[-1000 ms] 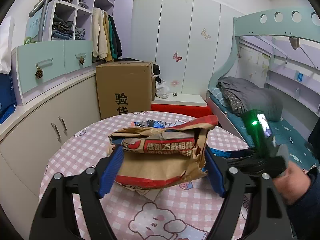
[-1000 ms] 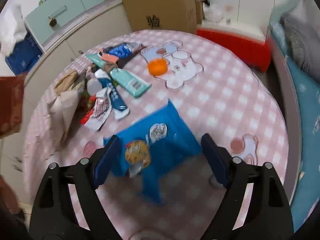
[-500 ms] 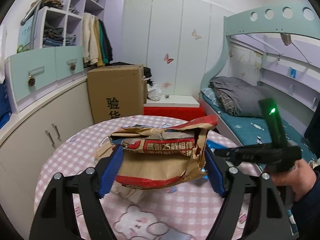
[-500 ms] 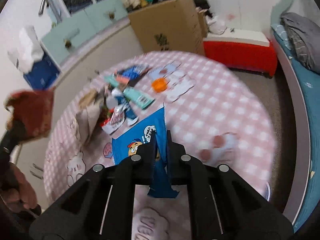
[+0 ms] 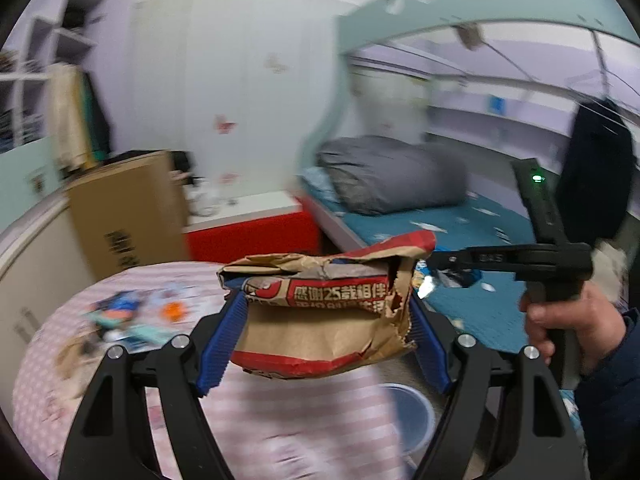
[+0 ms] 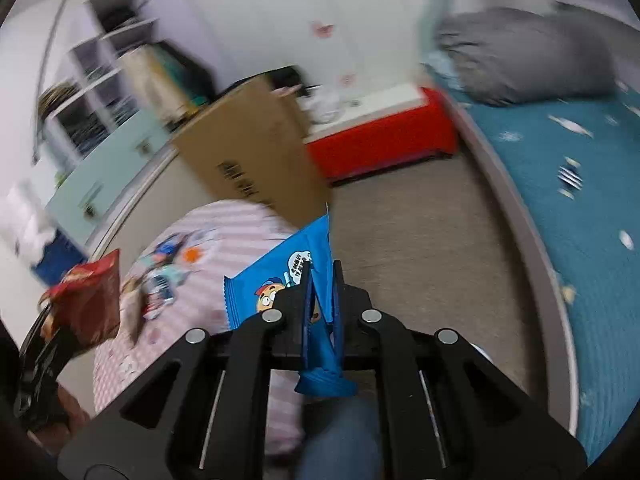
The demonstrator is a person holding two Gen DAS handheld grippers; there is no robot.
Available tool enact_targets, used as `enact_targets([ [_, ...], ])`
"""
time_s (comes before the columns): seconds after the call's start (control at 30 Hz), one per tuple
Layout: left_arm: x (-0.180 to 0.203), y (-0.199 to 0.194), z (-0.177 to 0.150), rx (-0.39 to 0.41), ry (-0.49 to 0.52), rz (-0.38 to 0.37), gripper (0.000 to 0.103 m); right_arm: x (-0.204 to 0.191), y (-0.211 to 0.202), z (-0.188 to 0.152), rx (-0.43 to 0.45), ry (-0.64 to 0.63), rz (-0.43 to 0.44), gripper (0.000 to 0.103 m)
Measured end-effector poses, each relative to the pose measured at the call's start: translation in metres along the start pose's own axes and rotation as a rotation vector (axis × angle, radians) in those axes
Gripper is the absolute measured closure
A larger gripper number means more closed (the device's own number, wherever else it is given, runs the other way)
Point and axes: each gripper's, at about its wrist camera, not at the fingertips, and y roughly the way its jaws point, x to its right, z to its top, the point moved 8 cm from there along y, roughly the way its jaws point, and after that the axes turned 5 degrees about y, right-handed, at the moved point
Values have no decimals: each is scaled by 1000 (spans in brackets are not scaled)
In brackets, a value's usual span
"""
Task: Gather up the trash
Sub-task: 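Carry the wrapper and paper bag to the bin and release both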
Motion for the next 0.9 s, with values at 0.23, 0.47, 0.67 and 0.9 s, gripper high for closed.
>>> enact_targets([
  [0.23,118,76,-30,-137,81,-216,28,123,-22,-26,-12,170,-177,94],
  [0.47,193,162,-111,-365,95,-330,27,214,6,-78,-132,305,-265,94],
  [0.67,208,230,-184,-548,26,-323,27,261,55,-117,-252,399,-277,94],
  [0.9,210,302,-242,-668,-4,-254,26,295,125,-163,-390,524,-270,94],
])
